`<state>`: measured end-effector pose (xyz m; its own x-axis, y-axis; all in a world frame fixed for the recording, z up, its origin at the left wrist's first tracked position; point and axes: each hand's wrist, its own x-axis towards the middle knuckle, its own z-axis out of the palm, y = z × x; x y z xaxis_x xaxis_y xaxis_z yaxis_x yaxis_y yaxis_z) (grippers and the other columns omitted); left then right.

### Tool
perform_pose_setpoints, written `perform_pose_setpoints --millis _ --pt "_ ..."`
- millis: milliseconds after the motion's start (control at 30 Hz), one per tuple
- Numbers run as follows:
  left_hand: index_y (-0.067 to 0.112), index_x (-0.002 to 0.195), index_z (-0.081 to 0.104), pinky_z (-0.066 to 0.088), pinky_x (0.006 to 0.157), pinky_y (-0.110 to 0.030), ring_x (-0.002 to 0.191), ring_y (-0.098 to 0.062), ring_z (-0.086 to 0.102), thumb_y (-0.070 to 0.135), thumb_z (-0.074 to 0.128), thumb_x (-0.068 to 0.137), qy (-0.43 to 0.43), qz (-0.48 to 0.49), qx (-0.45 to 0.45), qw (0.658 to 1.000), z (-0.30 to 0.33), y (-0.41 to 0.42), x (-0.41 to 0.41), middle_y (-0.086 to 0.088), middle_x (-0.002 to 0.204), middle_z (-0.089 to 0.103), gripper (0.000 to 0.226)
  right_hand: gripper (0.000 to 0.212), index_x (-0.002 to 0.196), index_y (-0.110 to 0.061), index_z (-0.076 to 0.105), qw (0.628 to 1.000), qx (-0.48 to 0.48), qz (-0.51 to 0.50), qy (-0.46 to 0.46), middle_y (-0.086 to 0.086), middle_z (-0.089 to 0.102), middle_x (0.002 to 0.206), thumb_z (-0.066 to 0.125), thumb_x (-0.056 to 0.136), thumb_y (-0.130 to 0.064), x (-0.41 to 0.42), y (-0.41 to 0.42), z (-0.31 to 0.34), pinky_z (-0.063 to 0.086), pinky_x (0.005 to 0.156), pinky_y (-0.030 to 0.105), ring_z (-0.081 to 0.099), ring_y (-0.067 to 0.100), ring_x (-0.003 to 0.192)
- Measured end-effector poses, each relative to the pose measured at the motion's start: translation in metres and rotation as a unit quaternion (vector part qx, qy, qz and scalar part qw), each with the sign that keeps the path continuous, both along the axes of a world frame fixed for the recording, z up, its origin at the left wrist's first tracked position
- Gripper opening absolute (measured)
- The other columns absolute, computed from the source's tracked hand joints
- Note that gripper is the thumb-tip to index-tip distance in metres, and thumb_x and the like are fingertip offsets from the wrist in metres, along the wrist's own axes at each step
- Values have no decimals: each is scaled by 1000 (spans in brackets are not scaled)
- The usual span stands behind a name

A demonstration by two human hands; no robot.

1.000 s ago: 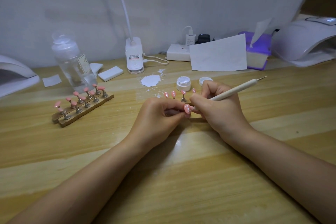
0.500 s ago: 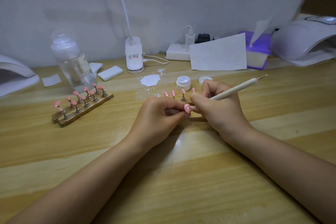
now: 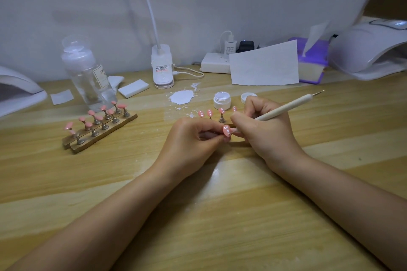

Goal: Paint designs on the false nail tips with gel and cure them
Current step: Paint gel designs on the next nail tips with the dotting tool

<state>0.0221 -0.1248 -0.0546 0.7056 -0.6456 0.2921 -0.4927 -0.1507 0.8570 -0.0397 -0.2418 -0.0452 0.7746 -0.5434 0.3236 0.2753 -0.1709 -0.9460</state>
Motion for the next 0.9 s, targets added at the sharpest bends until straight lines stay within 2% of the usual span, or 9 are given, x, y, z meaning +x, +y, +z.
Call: perform_pose_setpoints --millis 67,167,300,400,533,633,767,867,900 --pt "14 82 74 53 83 -38 77 -8 67 -2 71 74 3 -1 -2 1000 0 0 0 -4 80 73 18 44 49 -14 31 1000 -1 -4 0 -14 31 37 58 77 7 0 -1 0 52 66 46 41 0 35" --pt "17 82 73 54 83 -37 75 -5 66 -2 70 74 6 -2 -4 1000 0 0 0 -3 79 73 21 44 50 -12 31 1000 9 13 -10 -13 33 36 55 78 10 1 -1 -1 51 53 25 44 0 33" --pt "16 81 73 53 83 -40 77 -9 68 -3 70 74 2 -3 -4 1000 -1 0 1 -3 80 73 21 45 48 -14 31 1000 1 -1 -5 -13 31 38 58 78 6 2 -3 -3 49 57 32 40 0 37" --pt "14 80 74 53 83 -40 78 -11 68 -3 70 75 0 -5 -1 1000 -2 0 1 -2 79 73 18 44 50 -12 30 1000 7 15 -12 -14 33 36 55 79 10 1 -2 -2 47 48 19 43 -1 32" --pt "12 79 74 54 82 -35 75 -5 67 -3 70 74 -5 -5 -2 1000 -2 0 2 1 81 73 17 45 48 -14 31 1000 1 0 -1 -13 33 38 58 78 6 1 -3 -3 49 59 33 40 0 37" --pt "12 79 74 54 81 -35 74 -5 67 -3 70 74 -6 -3 -2 1000 -2 -1 2 1 80 73 17 44 49 -13 31 1000 8 7 -9 -14 32 38 56 78 8 1 -3 -3 47 53 24 42 0 34" --pt "11 80 74 54 81 -36 76 -6 67 -3 70 75 -8 -5 -1 1000 -3 -1 2 -1 80 73 15 45 48 -14 31 1000 5 -13 4 -13 32 39 59 77 4 1 -3 -2 52 64 46 36 2 41" --pt "13 81 74 54 81 -36 76 -8 67 -3 70 75 -8 -6 -7 1000 -2 -1 1 -3 80 73 17 44 49 -13 32 1000 15 -3 -7 -14 32 37 58 79 5 1 -2 -2 52 58 32 40 0 35" --pt "15 80 74 54 82 -36 77 -8 68 -3 70 75 -8 -5 -8 1000 -2 -1 1 -3 80 73 19 44 49 -13 32 1000 17 -6 -11 -14 32 37 58 79 6 1 -3 -2 52 59 33 40 0 35"
